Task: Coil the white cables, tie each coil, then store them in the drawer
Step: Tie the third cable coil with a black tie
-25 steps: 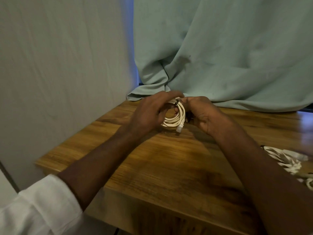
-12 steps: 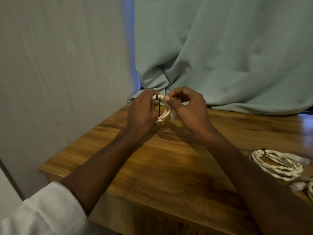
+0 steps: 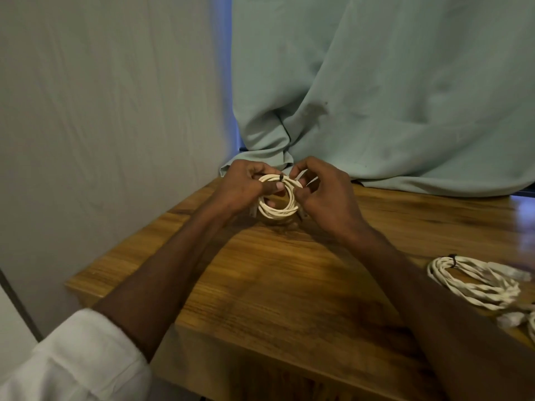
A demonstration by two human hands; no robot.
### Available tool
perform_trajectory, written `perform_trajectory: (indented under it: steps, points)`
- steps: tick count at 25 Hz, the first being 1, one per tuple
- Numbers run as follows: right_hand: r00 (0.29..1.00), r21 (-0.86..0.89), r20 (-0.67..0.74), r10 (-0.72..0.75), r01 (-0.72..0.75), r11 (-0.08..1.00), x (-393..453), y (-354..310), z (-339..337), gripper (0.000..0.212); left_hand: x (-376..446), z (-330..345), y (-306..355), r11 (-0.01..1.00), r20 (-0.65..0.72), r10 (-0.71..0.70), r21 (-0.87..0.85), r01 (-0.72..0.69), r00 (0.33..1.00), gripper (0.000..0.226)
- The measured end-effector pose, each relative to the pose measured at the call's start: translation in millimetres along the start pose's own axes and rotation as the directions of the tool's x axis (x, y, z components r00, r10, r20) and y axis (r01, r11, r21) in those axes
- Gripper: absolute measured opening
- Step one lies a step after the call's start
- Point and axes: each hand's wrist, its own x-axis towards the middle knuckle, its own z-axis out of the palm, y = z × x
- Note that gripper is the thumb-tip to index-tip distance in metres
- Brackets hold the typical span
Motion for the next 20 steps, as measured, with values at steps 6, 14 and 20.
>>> perform_trajectory:
  steps: [6,14,20]
  points:
    - [0.996,0.014,-0.011,-0.094,0.094,0.995,4,6,0,0.018,-1,-8,3,0.956,0.123,-0.099,-0.264,0.129,0.987,0.034]
    - [0.970,-0.193,0.041,-0.239,0.242,0.951,4,12,-2,0.014,8,-13,-3,0.626,0.309,-0.381,-0.608,0.489,0.872,0.048]
    - [0.873,-0.470,0.261,-0.411,0.487,0.736,3,9,8,0.039,5,-15,-3,0.526,0.332,-0.544,-0.581,0.622,0.770,0.053]
